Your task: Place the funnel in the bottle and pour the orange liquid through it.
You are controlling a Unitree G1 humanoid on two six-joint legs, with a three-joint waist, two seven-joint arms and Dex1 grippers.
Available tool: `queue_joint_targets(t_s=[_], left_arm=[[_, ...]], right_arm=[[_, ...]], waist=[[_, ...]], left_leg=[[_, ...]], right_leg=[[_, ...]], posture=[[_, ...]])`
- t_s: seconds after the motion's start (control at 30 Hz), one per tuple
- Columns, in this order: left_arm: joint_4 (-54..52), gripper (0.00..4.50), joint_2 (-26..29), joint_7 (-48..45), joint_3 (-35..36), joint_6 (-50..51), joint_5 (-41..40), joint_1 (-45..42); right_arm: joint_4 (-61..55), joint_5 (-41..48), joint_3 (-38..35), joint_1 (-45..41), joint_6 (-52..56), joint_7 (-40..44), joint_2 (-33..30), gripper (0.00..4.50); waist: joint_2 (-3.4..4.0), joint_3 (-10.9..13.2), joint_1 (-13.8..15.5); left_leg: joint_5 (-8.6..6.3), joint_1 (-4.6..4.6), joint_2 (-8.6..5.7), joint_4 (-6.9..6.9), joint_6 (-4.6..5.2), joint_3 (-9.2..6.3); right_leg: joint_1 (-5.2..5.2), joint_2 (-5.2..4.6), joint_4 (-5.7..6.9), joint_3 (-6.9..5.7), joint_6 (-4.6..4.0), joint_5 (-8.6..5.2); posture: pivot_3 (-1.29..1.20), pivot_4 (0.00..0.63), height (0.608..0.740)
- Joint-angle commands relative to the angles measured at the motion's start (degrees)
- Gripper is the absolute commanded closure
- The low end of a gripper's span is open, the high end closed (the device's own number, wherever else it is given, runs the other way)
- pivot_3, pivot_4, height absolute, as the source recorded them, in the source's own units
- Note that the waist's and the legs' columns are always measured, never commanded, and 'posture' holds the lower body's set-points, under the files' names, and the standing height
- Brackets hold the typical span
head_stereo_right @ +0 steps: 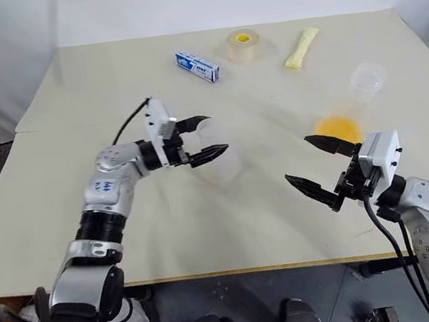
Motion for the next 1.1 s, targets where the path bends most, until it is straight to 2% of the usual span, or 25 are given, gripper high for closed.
queue_joint_targets(t_s=[0.03, 0.17, 0.3, 0.4, 0.63, 0.73, 0.87, 1.0, 1.1], left_arm=[[-10.3, 0.02, 4.3, 0.6, 3.6, 6.2, -3.7, 3.1], [-21.0, 0.02, 12.3, 1.8, 10.1, 13.7, -7.6, 10.9], [-27.4, 0.02, 17.8, 5.1, 17.8, 16.1, -9.5, 19.9], [-29.5, 0.02, 20.1, 6.2, 22.2, 14.4, -9.5, 27.3], [-31.6, 0.02, 20.7, 7.3, 31.1, 8.7, -10.2, 42.0], [-34.2, 0.02, 19.4, 9.8, 31.0, 8.2, -10.2, 44.8], [-35.0, 0.02, 16.2, 14.3, 27.1, 6.8, -8.8, 43.0], [-30.1, 0.02, 11.9, 19.7, 19.6, 1.9, -2.8, 36.7], [-22.2, 0.02, 7.8, 24.7, 13.1, -2.4, 3.6, 30.1]], right_arm=[[-0.8, 0.8, -1.0, -0.9, -0.3, 1.2, -1.6, 0.0], [1.1, 0.9, -0.8, -2.3, 0.0, 3.1, -2.8, 0.0], [3.2, 0.7, -0.2, -4.0, 0.0, 4.7, -3.3, 0.0], [4.4, 0.7, 0.2, -5.2, 0.2, 5.4, -3.3, 0.0], [6.8, 0.0, 1.7, -7.2, 0.1, 6.3, -2.8, 0.0], [7.0, 0.0, 1.8, -7.7, 0.1, 6.2, -2.7, 0.0], [7.7, -0.3, 2.0, -8.3, 0.0, 6.4, -2.9, 0.0], [8.0, -0.4, 1.8, -9.0, 0.0, 6.5, -3.1, 0.0], [7.7, -0.6, 1.3, -8.7, 0.1, 6.4, -3.5, 0.0]], waist=[[0.0, 0.0, 0.0], [0.0, 0.0, 0.0], [0.0, 0.0, 0.0], [0.01, 0.0, 0.1], [0.0, 0.0, 0.2], [0.0, 0.0, 0.2], [0.0, 0.0, 0.4], [0.0, 0.0, 0.4], [-0.02, 0.0, 0.3]], left_leg=[[0.0, 0.0, 0.0, 0.0, 0.0, -0.08], [0.0, 0.01, 0.01, 0.01, 0.0, -0.17], [0.0, 0.04, 0.19, 0.0, 0.0, -0.2], [0.0, 0.05, 0.21, 0.01, 0.0, -0.21], [0.0, 0.04, 0.24, 0.01, -0.01, -0.24], [-0.01, 0.05, 0.24, 0.01, -0.01, -0.22], [-0.01, 0.06, 0.21, 0.03, -0.01, -0.24], [-0.01, 0.06, 0.1, 0.03, -0.01, -0.21], [-0.01, 0.07, -0.03, 0.02, -0.01, -0.16]], right_leg=[[0.0, 0.0, 0.01, 0.01, 0.0, 0.0], [0.01, 0.0, 0.03, 0.02, 0.0, 0.0], [0.01, -0.01, 0.02, 0.07, 0.0, 0.0], [0.04, -0.03, 0.02, 0.09, 0.0, 0.0], [0.05, -0.03, 0.02, 0.1, 0.0, 0.0], [0.05, -0.04, 0.0, 0.12, 0.0, 0.0], [0.09, -0.07, 0.02, 0.15, 0.0, 0.0], [0.08, -0.06, 0.02, 0.13, 0.0, 0.0], [0.07, -0.05, 0.03, 0.11, 0.0, 0.0]], posture=[[0.0, 0.15, 0.74], [0.0, 0.15, 0.74], [0.0, 0.15, 0.74], [0.0, 0.15, 0.74], [0.0, 0.15, 0.74], [0.0, 0.15, 0.74], [0.0, 0.15, 0.74], [0.0, 0.15, 0.74], [0.0, 0.15, 0.74]])
